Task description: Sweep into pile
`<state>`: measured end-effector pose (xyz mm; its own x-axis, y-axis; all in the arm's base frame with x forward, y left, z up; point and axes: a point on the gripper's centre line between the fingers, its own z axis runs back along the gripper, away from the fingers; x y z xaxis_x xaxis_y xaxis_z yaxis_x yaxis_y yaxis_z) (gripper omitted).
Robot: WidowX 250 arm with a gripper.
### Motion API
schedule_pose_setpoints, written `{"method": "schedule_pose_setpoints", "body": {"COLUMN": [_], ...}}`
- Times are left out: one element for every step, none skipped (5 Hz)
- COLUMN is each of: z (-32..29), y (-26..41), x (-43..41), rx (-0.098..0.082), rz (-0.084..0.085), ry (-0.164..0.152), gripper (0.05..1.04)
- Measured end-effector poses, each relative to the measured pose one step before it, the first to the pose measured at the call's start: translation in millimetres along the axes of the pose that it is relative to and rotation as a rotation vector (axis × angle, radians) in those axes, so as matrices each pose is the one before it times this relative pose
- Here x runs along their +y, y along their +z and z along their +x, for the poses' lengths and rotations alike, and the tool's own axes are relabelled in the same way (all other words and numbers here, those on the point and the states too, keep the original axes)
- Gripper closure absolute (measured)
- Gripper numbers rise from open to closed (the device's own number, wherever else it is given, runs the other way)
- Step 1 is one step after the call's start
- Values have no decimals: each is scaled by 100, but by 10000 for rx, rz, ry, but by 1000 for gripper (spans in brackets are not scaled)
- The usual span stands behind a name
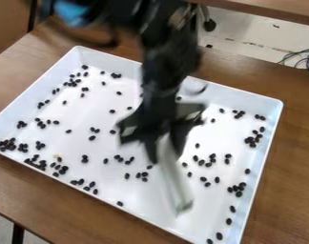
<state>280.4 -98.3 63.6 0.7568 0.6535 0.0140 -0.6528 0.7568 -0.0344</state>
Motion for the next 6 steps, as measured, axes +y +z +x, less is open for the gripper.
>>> {"method": "schedule_pose_setpoints", "body": {"z": [672, -490, -334, 377, -17, 285], "y": [-1026, -1702, -1237, -507, -48, -574], "x": [-2503, -2461, -1575, -887, -1786, -956], "rx": [542, 641, 231, -42, -62, -67], "rz": [166, -433, -783, 14, -191, -230], "ry": [-2407, -2187, -1620, -448, -214, -17], "gripper": [727, 727, 727, 727, 727, 727]}}
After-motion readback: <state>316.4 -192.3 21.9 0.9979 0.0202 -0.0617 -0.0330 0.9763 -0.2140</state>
